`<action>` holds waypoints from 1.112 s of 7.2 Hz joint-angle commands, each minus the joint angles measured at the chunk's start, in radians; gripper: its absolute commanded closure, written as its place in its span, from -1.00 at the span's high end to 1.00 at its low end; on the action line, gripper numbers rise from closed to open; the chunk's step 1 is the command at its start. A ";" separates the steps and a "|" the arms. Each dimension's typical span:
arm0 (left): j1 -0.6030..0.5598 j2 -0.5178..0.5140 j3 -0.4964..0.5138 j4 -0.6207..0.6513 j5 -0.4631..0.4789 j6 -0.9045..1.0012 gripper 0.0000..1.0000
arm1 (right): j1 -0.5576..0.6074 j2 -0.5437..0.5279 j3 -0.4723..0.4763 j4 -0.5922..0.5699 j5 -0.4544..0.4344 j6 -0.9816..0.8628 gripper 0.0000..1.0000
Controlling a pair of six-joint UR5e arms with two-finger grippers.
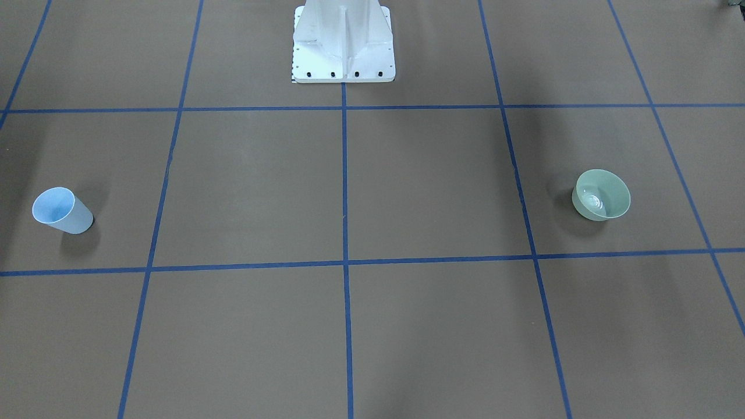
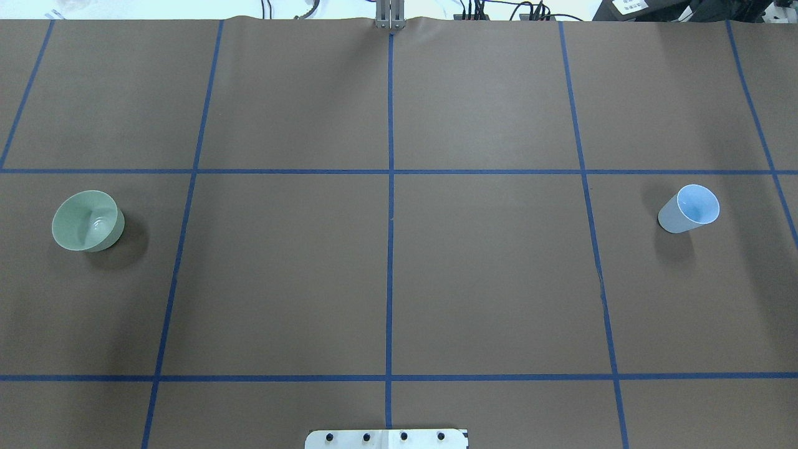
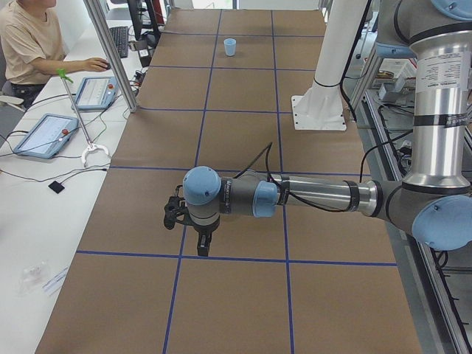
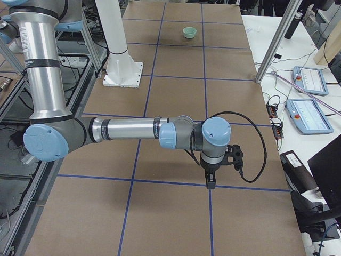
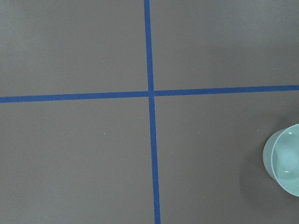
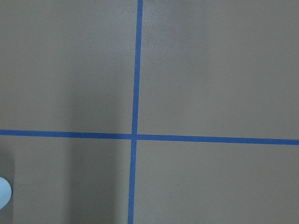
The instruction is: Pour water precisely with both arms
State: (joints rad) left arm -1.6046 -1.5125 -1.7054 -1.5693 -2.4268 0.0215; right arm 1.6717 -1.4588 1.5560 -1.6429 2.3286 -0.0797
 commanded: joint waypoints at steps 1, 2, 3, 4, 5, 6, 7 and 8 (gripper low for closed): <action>0.000 -0.002 0.000 0.000 0.002 -0.002 1.00 | 0.000 0.000 0.001 0.000 0.000 0.000 1.00; 0.000 -0.003 0.001 0.002 0.002 -0.002 1.00 | -0.001 0.000 0.007 0.000 0.002 0.000 1.00; 0.000 -0.009 -0.003 0.000 0.002 -0.002 1.00 | 0.000 -0.002 0.009 0.000 0.002 0.000 1.00; 0.000 -0.015 -0.006 -0.002 0.002 -0.002 1.00 | 0.000 -0.002 0.009 0.000 0.002 0.000 1.00; 0.002 -0.021 -0.006 -0.002 0.003 0.000 1.00 | -0.001 -0.002 0.009 0.000 0.002 0.000 1.00; 0.002 -0.023 -0.006 -0.003 0.006 0.000 1.00 | 0.000 -0.002 0.009 0.000 0.002 0.000 1.00; 0.002 -0.023 -0.005 -0.003 0.009 -0.003 1.00 | -0.001 0.000 0.009 0.000 0.002 0.000 1.00; 0.002 -0.025 -0.005 -0.006 0.009 -0.006 1.00 | -0.001 -0.002 0.015 0.000 0.002 0.000 1.00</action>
State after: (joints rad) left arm -1.6031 -1.5353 -1.7110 -1.5728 -2.4190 0.0188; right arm 1.6710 -1.4598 1.5661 -1.6429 2.3301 -0.0798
